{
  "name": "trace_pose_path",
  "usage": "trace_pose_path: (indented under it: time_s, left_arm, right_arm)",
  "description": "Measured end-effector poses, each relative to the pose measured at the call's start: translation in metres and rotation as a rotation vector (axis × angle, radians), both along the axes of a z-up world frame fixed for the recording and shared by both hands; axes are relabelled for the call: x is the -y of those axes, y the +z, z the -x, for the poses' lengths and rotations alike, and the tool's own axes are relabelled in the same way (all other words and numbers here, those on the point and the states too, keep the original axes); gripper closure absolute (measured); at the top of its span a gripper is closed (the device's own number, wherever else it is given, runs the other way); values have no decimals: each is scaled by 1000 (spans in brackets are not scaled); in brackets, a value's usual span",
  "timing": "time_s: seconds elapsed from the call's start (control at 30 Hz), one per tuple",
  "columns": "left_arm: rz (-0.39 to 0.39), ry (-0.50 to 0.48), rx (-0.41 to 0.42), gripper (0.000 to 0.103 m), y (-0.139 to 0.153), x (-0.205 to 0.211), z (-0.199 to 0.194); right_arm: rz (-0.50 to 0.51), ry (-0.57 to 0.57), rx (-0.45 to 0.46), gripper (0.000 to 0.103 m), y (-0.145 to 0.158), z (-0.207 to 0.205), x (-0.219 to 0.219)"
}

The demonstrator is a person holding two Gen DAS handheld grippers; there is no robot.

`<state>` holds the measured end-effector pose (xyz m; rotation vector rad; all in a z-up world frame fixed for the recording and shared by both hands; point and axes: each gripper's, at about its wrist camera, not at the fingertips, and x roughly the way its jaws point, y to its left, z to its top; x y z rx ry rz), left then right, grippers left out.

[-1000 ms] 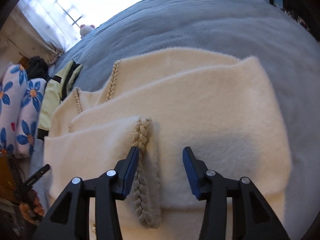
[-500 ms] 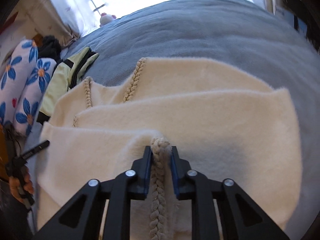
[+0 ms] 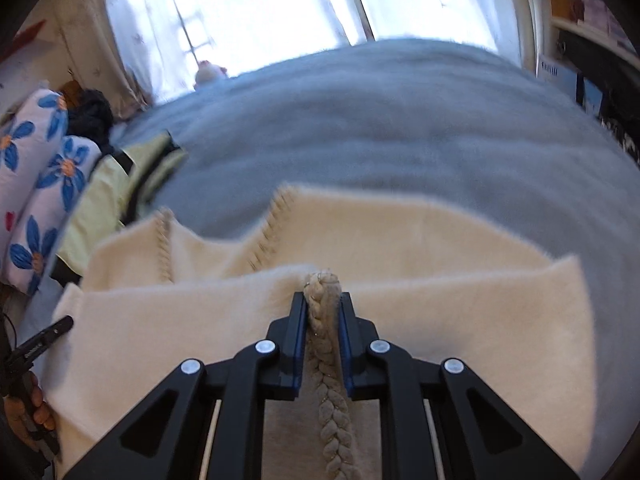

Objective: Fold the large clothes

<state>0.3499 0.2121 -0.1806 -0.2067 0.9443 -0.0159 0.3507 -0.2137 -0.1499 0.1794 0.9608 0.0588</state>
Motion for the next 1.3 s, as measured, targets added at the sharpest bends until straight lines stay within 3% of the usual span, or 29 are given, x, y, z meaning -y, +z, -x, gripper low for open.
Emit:
trace_pose_path:
  time_s: [0.13,0.2,0.33,0.5,0.63,0.77,0.87,0.93,1.0,1.03,1.07,1.1,1.17,1.3]
  left_arm:
    - [-42,-16,-32,77,2,1,-2]
    - [-81,-6,-55,67,7,0,-3]
    - [-87,-2,-49,67,28,6,9]
    - [-45,-80,-6,67,50,51,37]
    - [19,-129,-17,67,45,97,56]
    - [2,-119,-61,67,18,124,62]
    - [-27,-109,-46,67,7,121,66]
    - [-89,-85,-38,66,8,113,68]
    - [-123,-49,-42,66,6,98,66]
    - [-121,-37,-47,67,5,88,65]
    - [-99,-37,-51,67,2,78,65]
    - [-71,-44,-53,67,1,70,65]
    - [-38,-63,-51,67,0,62,66]
    - [-59,-66,-59,66,1,62,66]
  right_arm:
    - [-21,-53,-11,71,9,10,12]
    - [-2,-73,11,69,20,20,14]
    - [38,-64,44,69,40,42,4]
    - [48,56,55,69,45,69,-50]
    - [11,159,41,69,34,81,-101]
    - [56,206,28,69,14,83,-125]
    - [123,194,36,72,5,80,-116]
    - [220,116,62,72,7,80,-92]
    - [248,34,47,72,4,77,-58]
    - [232,7,25,72,0,76,-39]
    - [184,7,14,88,-3,76,-23]
    - [170,12,11,94,-3,77,-14]
    - [192,39,14,96,-1,80,-15]
    - [244,48,10,92,0,81,-29]
